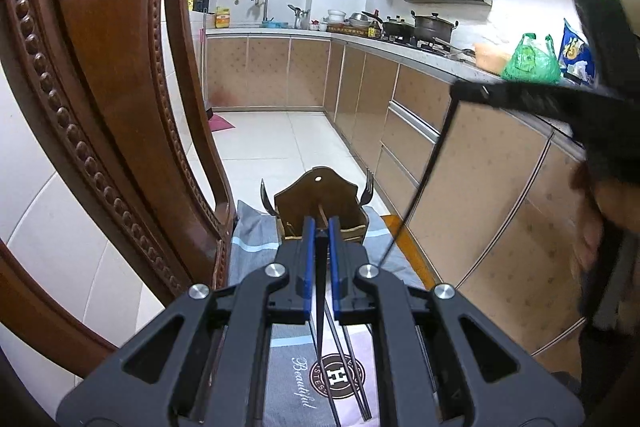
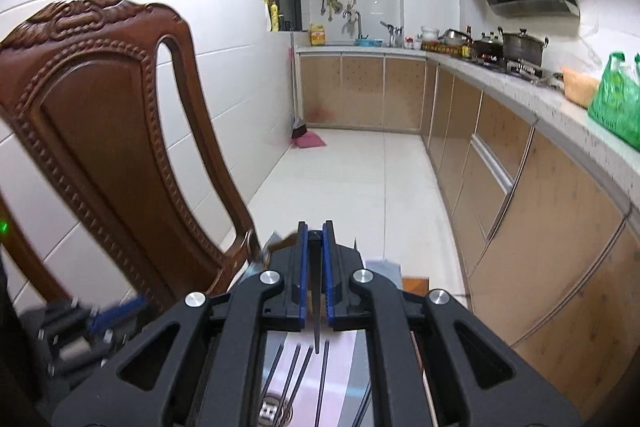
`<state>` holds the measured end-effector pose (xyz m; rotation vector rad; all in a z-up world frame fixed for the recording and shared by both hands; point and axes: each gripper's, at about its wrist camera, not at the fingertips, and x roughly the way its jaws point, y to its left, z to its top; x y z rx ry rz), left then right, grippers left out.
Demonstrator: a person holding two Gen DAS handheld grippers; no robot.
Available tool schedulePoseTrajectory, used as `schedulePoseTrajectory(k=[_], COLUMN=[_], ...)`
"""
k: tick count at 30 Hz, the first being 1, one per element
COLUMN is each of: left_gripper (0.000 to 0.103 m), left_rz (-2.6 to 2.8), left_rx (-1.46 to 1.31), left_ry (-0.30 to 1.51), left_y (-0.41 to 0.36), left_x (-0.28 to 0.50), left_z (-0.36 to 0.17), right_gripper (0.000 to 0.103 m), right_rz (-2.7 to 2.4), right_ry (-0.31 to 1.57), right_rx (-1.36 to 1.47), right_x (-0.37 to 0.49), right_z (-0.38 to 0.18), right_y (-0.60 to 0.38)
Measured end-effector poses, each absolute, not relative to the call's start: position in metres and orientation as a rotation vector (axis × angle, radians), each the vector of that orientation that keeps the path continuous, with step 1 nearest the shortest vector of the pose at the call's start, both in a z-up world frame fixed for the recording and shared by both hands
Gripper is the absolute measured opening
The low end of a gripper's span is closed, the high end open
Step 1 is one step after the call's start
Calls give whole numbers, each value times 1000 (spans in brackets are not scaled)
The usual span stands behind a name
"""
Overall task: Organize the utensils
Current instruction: 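Lower the chopsticks into the holder and open the right tool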
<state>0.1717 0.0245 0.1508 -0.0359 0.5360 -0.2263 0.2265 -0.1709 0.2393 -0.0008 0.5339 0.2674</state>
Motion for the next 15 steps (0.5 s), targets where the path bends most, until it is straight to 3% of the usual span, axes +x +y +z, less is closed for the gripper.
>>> schedulePoseTrajectory(k=[8,15], left_gripper=[6,6], left_rz=[-216,-209], left_rx=[-83,-97], left_ry=[539,557], left_y=[47,56], left_x=[178,185], left_z=[150,142], right_gripper=[7,7], right_rz=[222,185], right_ry=[505,526], right_rx=[27,59], right_x=[284,331], right_z=[248,216], right_y=[-159,-145])
